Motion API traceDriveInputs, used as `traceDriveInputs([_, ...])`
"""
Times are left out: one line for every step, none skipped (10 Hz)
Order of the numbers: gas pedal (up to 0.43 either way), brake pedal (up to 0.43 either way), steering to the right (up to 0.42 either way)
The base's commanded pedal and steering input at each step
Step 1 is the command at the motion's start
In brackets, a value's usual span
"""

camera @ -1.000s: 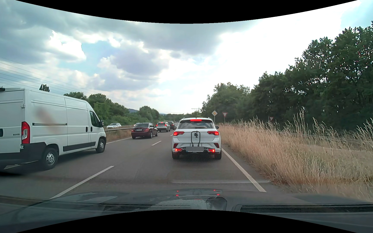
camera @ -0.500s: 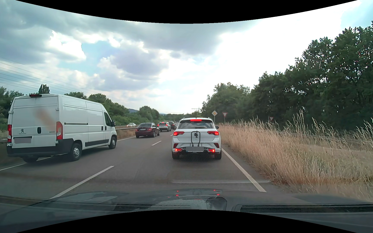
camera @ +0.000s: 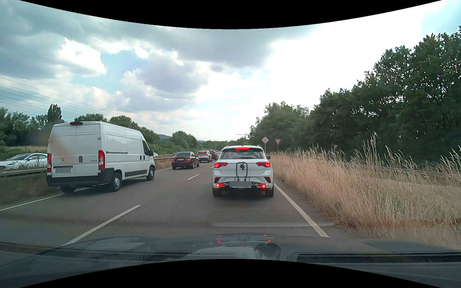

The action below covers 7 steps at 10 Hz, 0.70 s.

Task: Follow the waypoints while adhering to traffic rules and regulations

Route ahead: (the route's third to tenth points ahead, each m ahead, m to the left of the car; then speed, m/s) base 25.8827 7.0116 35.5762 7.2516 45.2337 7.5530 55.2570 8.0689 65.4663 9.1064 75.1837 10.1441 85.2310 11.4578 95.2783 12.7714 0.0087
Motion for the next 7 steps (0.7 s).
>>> traceDriveInputs([0.000, 0.250, -0.015])
traceDriveInputs([0.000, 0.244, -0.015])
traceDriveInputs([0.000, 0.250, -0.016])
traceDriveInputs([0.000, 0.250, -0.016])
traceDriveInputs([0.000, 0.250, -0.016])
traceDriveInputs([0.000, 0.250, -0.016])
traceDriveInputs([0.000, 0.250, -0.015])
